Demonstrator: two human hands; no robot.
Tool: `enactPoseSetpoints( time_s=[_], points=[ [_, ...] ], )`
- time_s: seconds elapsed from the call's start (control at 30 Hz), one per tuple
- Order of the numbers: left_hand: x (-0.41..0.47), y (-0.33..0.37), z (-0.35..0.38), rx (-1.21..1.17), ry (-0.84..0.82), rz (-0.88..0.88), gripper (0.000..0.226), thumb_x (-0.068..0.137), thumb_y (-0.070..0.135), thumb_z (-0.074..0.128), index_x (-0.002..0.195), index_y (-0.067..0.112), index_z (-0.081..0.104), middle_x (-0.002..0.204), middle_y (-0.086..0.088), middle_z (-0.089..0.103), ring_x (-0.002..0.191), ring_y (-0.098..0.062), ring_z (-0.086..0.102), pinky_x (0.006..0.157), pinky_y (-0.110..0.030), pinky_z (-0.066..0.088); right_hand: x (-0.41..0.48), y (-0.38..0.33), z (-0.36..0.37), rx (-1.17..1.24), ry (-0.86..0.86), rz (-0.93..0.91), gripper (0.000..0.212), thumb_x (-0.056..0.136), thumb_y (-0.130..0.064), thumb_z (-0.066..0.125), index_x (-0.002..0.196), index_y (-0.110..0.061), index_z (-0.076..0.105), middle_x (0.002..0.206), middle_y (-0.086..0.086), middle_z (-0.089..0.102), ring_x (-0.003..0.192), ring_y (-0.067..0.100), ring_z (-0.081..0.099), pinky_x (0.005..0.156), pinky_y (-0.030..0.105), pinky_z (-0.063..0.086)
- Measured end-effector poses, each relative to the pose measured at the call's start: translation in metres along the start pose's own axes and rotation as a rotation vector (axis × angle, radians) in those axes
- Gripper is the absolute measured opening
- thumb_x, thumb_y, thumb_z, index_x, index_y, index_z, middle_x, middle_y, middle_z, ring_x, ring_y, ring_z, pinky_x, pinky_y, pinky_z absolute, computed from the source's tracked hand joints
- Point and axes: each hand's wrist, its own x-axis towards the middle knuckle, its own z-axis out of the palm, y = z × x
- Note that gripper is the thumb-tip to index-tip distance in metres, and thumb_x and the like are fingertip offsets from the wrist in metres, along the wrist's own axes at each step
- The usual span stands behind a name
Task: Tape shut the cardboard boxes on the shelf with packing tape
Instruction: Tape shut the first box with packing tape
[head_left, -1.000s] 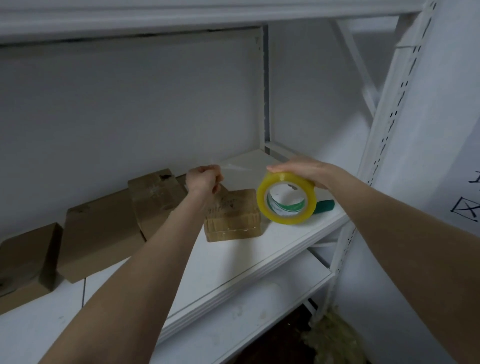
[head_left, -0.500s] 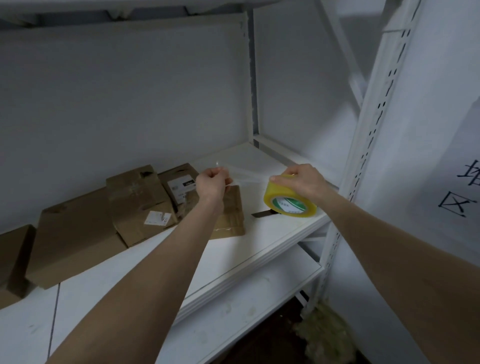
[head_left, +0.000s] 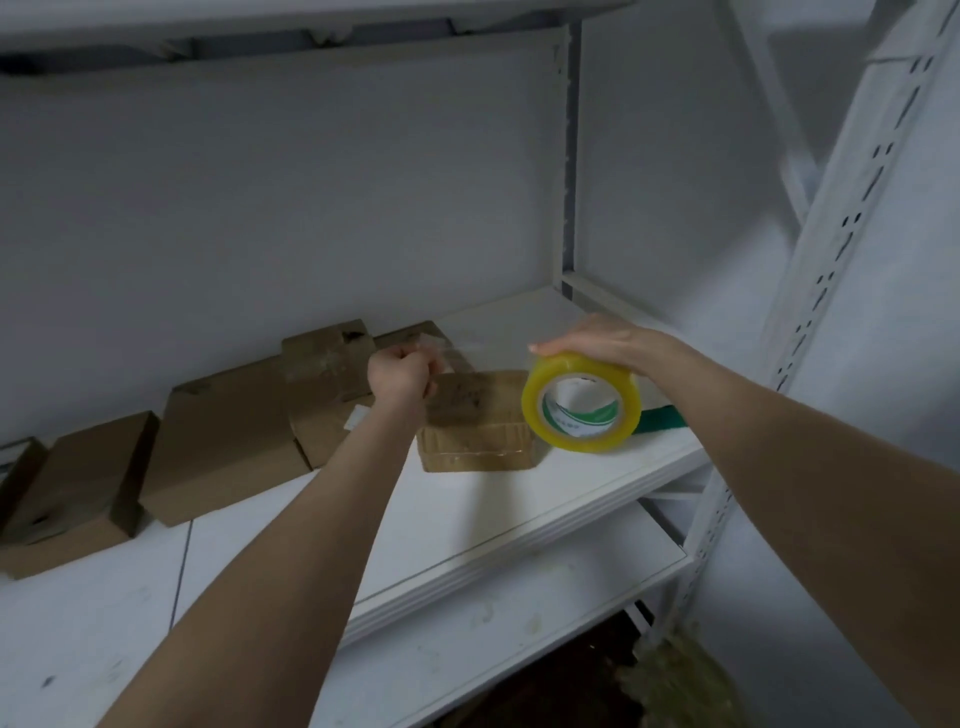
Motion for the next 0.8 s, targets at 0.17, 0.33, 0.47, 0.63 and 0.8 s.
enactPoseSetpoints(
  time_s=[0.17, 0.33, 0.47, 0.63, 0.8],
  points=[
    [0.015, -0.010, -0.015, -0.005, -0.021, -0.011, 0.026, 0.086, -0.003, 0.050, 0.064, 0.009, 0.048, 0.061, -0.008, 0.050, 0.049, -0.017, 0.041, 0.042, -0.021, 0.032, 0.013, -0.007, 0.002, -0.127, 0.055, 0.035, 0.031, 0.085, -0.058, 0.059, 0.075, -0.029, 0.057, 0.093, 0.005, 0.060, 0.090, 0.024, 0.056, 0.083, 0.037, 0.043],
    [0.025, -0.017, -0.012, 0.147, -0.023, 0.140, 0.018, 0.089, 0.008, 0.057, 0.072, 0.011, 0.061, 0.075, -0.007, 0.064, 0.067, -0.020, 0.056, 0.066, -0.030, 0.047, 0.008, -0.002, 0.014, -0.154, 0.135, 0.108, 0.040, 0.084, -0.054, 0.066, 0.100, -0.018, 0.065, 0.104, 0.002, 0.056, 0.099, 0.025, 0.055, 0.081, 0.031, 0.040],
    [0.028, -0.030, -0.009, 0.143, -0.059, 0.136, 0.020, 0.091, 0.010, 0.057, 0.072, 0.014, 0.060, 0.072, -0.004, 0.066, 0.075, -0.019, 0.062, 0.073, -0.030, 0.048, 0.009, 0.005, 0.025, -0.152, 0.230, 0.150, 0.046, 0.071, -0.061, 0.073, 0.089, -0.019, 0.069, 0.095, 0.008, 0.067, 0.087, 0.025, 0.064, 0.081, 0.037, 0.052],
    [0.024, -0.037, -0.002, 0.078, -0.076, 0.053, 0.009, 0.091, 0.010, 0.058, 0.093, 0.005, 0.065, 0.069, -0.001, 0.063, 0.075, -0.015, 0.060, 0.074, -0.030, 0.045, 0.011, 0.013, 0.032, -0.139, 0.235, 0.191, 0.047, 0.066, -0.060, 0.074, 0.080, -0.015, 0.069, 0.083, 0.009, 0.069, 0.078, 0.027, 0.068, 0.072, 0.037, 0.053],
    [0.021, -0.033, 0.005, 0.170, -0.060, 0.145, 0.012, 0.088, 0.015, 0.062, 0.079, 0.010, 0.068, 0.081, -0.006, 0.069, 0.086, -0.025, 0.066, 0.082, -0.038, 0.055, 0.014, 0.021, 0.019, -0.119, 0.171, 0.201, 0.054, 0.070, -0.062, 0.074, 0.094, -0.014, 0.066, 0.098, 0.008, 0.067, 0.087, 0.025, 0.065, 0.075, 0.035, 0.051]
  ],
)
